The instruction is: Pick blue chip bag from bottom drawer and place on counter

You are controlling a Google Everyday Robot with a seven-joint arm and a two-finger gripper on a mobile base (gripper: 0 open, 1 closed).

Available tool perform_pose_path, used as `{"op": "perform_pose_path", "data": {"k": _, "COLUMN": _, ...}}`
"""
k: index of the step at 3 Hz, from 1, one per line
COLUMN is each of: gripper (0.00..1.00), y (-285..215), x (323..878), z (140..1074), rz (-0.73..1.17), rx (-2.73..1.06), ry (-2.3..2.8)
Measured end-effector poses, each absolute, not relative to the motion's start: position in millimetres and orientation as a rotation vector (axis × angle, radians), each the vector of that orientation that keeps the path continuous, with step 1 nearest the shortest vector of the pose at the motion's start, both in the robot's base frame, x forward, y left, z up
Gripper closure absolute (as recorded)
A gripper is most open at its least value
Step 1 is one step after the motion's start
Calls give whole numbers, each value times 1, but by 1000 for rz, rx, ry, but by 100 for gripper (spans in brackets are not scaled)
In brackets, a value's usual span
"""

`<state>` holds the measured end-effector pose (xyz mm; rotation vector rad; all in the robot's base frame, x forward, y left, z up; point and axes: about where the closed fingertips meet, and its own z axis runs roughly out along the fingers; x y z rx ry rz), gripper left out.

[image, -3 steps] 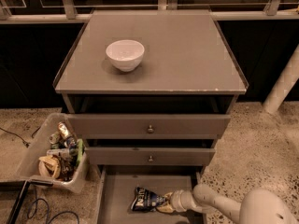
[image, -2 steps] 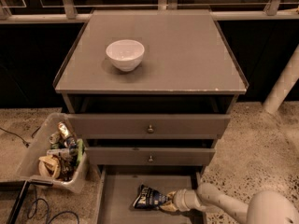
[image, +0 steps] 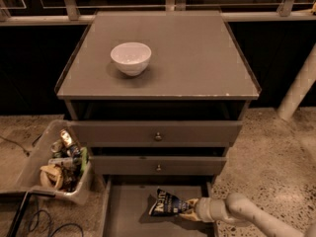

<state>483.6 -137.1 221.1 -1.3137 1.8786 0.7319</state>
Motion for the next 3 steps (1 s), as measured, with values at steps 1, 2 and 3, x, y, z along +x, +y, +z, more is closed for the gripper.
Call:
{"op": "perform_pose_path", "data": {"k": 1, "gripper": 100, "y": -155, "x": 473, "z": 264, "rz": 729, "rx": -1331, "ry": 1833}}
{"op": "perform_pose_path", "data": {"k": 2, "gripper": 100, "y": -168, "x": 470, "z": 317, "rz": 667, "rx": -1372, "ry": 1830}}
{"op": "perform_pose_path", "data": {"k": 3, "gripper": 100, "y": -178, "x": 474, "z": 386, "rz": 563, "rx": -1411, "ry": 1843}}
